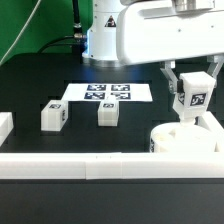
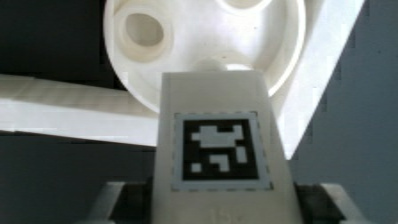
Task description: Assemble stool
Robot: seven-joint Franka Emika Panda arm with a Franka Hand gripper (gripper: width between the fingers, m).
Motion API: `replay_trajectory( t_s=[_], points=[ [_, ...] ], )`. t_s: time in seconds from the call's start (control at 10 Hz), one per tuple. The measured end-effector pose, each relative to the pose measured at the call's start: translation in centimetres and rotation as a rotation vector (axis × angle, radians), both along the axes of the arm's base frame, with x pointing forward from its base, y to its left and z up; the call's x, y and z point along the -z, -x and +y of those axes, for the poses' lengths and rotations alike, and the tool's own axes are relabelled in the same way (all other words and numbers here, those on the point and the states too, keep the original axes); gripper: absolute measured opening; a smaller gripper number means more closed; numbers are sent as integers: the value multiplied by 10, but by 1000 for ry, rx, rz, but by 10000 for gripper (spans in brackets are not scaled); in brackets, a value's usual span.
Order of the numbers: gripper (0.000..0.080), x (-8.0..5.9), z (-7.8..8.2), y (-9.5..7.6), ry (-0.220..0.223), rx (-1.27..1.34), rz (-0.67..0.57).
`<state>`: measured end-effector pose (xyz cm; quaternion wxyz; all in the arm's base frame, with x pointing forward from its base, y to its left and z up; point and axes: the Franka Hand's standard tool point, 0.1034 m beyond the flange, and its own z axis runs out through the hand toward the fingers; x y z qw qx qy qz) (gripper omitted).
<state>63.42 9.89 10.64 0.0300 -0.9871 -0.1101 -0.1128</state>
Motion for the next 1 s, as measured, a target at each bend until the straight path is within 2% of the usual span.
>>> replay_trajectory(
  t_s=[0.1, 0.3, 1.0],
  points=[
    [337, 5, 8, -2, -1, -15, 3],
    [337, 12, 10, -5, -1, -19, 9],
    [337, 16, 8, -13, -3, -18, -2]
  ],
)
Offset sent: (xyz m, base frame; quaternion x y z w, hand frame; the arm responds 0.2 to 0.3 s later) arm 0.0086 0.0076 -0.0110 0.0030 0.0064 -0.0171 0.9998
